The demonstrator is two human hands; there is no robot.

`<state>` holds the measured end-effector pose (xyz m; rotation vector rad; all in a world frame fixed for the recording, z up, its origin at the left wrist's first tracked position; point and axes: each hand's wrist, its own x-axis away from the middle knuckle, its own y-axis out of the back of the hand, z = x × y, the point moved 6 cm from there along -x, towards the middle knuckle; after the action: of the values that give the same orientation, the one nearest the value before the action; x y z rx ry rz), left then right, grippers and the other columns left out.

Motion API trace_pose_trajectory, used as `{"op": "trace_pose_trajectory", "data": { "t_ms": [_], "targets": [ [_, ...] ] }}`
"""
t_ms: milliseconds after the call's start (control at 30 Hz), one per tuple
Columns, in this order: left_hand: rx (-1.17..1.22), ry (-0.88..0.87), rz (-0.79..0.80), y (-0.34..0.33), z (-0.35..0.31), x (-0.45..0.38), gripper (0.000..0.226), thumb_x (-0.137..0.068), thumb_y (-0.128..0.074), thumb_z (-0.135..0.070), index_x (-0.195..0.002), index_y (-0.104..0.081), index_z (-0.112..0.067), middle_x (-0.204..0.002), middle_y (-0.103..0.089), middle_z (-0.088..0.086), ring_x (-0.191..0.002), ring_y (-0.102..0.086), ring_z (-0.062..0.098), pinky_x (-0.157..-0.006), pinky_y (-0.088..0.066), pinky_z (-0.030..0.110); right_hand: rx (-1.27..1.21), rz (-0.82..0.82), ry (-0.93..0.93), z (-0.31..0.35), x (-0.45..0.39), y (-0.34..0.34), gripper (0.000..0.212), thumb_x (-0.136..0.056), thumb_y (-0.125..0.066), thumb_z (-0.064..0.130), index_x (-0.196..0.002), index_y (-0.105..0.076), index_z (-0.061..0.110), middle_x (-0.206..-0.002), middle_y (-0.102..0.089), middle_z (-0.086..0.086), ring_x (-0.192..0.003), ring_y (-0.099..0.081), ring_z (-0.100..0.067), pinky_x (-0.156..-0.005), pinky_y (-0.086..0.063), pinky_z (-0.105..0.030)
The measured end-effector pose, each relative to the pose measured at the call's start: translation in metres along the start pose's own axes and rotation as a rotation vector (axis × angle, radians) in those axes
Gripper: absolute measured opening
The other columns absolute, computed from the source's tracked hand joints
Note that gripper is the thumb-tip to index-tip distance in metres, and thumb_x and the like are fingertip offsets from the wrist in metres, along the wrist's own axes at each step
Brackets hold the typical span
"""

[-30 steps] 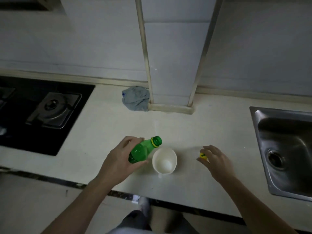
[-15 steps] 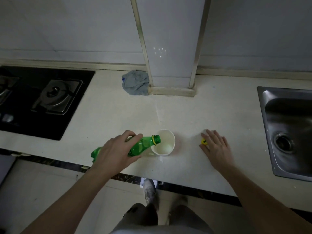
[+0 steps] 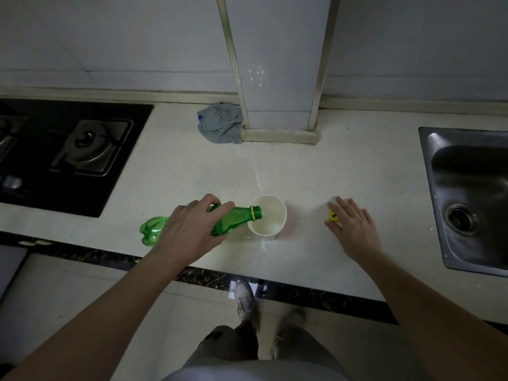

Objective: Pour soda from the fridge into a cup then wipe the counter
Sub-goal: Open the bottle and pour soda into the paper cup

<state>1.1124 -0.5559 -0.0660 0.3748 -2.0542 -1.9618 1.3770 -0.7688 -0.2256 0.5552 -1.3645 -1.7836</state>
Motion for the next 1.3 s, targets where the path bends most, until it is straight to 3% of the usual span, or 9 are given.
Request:
{"op": "trace_pose_trajectory", "data": {
  "t_ms": [600, 1300],
  "targets": [
    [-0.019, 0.029, 0.031, -0.0083, 0.0056, 0.0027, 0.066, -0.072, -0.084, -0.034, -0.129, -0.051, -0.03, -0.113, -0.058, 0.002, -0.079, -0.063, 0.025, -0.067, -0.051, 0.039, -0.085, -0.013, -0.031, 0.0021, -0.0018, 0.0013, 0.053, -0.096, -0.05, 0.045, -0.145, -0.041, 0.027, -0.159, -0.029, 0.001, -0.148, -0.017, -0.022, -0.119, -0.019, -0.05],
    [-0.042, 0.035, 0.038, -0.0009, 0.0036, -0.0027, 0.067, -0.071, -0.086, -0.033, -0.129, -0.051, -0.031, -0.115, -0.057, 0.001, -0.083, -0.063, 0.025, -0.072, -0.052, 0.041, -0.106, -0.019, -0.026, 0.0022, 0.0002, 0.0006, 0.053, -0.096, -0.049, 0.044, -0.145, -0.04, 0.026, -0.16, -0.027, 0.0, -0.149, -0.015, -0.022, -0.12, -0.015, -0.049]
  ]
}}
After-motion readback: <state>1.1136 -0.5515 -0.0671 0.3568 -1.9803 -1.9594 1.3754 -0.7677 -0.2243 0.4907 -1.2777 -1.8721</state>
